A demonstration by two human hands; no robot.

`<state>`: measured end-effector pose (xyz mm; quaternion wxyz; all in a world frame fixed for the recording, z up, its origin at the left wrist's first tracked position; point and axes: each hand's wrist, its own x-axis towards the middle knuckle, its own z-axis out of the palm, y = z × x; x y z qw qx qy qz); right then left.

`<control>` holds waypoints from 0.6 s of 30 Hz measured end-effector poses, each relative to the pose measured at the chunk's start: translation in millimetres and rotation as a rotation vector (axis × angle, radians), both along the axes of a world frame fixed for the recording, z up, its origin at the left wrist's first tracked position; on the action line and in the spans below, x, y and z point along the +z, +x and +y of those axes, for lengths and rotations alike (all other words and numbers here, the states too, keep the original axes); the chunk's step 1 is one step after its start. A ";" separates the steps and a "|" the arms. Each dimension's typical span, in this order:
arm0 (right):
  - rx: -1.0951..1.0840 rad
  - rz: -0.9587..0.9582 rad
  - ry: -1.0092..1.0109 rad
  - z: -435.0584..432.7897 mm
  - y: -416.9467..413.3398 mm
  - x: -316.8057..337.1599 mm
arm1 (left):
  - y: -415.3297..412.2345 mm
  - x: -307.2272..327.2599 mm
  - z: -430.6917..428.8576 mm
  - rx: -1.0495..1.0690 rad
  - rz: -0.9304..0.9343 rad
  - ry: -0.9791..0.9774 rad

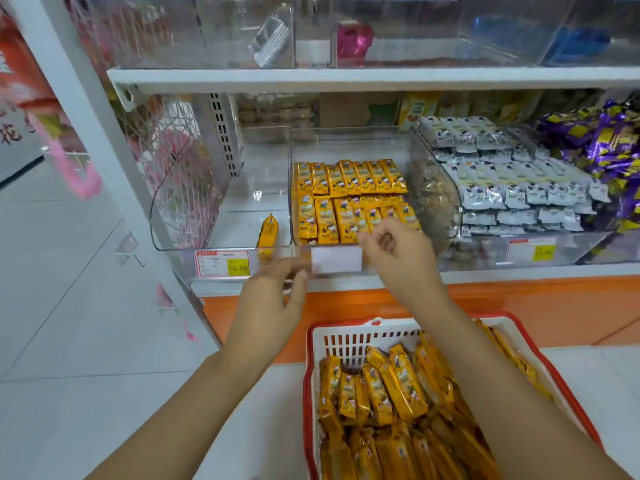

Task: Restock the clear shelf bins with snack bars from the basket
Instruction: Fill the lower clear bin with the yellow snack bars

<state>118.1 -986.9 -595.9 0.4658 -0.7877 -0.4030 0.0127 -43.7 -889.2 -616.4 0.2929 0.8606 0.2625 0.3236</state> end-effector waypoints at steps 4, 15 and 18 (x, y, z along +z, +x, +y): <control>0.012 0.048 -0.542 -37.0 -13.6 -59.6 | -13.0 -39.0 -18.1 -0.157 0.518 -0.037; 0.227 -0.062 -1.257 -114.0 -78.5 -234.8 | -38.5 -105.6 -61.4 -0.463 1.203 -0.140; 0.234 -0.177 -1.298 -117.5 -87.9 -224.3 | -38.0 -109.6 -64.1 -0.468 1.227 -0.110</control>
